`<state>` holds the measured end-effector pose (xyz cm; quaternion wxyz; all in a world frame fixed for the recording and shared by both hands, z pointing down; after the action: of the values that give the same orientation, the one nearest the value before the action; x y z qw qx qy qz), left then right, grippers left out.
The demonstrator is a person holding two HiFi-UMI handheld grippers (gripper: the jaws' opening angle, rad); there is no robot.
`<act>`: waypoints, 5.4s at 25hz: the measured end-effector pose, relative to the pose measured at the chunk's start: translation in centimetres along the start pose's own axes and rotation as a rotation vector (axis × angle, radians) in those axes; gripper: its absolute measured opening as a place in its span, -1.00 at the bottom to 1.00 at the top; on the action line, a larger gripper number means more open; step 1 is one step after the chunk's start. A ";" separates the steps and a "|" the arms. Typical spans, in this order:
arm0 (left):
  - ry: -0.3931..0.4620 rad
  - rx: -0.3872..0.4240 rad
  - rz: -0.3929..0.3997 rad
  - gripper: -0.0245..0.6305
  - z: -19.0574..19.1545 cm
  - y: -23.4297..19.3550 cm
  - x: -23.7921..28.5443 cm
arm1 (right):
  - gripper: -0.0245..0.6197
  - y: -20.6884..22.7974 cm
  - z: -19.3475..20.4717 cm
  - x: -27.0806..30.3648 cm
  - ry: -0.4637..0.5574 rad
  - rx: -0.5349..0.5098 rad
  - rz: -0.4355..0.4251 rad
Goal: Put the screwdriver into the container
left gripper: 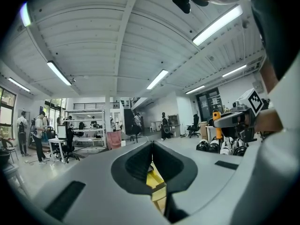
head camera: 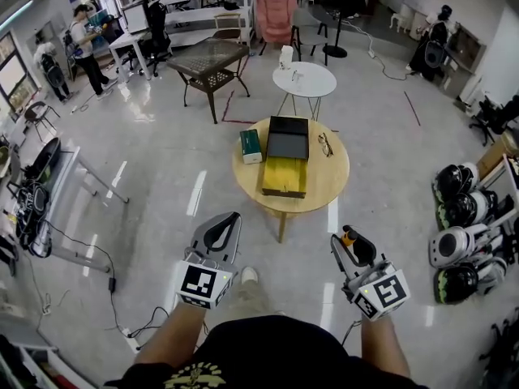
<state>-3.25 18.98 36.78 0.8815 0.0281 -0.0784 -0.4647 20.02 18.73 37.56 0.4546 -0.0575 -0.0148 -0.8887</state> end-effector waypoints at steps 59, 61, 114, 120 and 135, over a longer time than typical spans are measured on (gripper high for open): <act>0.057 -0.022 0.237 -0.87 1.8 -24.1 17.1 | -0.51 2.3 -2.8 23.9 -0.081 0.082 0.162; 0.053 -0.022 0.249 -0.87 2.1 -23.7 17.6 | -0.51 2.7 -2.3 24.1 -0.089 0.094 0.163; -0.050 -0.037 -0.008 -0.87 1.7 -29.6 37.1 | -0.51 22.6 -2.2 41.2 -0.084 0.198 -0.137; -0.057 -0.040 -0.038 -0.87 1.8 -29.2 38.2 | -0.51 23.9 -1.8 42.5 -0.090 0.203 -0.180; -0.086 -0.048 0.067 -0.87 3.7 -34.2 37.8 | -0.51 21.9 -0.4 46.4 -0.121 0.260 -0.040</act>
<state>-10.68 -31.47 40.46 0.8927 -0.0156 -0.1062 -0.4377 10.85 -31.55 41.95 0.4388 -0.0511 -0.1584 -0.8830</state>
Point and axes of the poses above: the fingertips, and each gripper's own axes: x forward along the fingers, y to its right, z out of its underside, the point moved 2 cm from there along -x, backward along the fingers, and after that the axes turned 13 degrees about z, right-handed, at the moved point
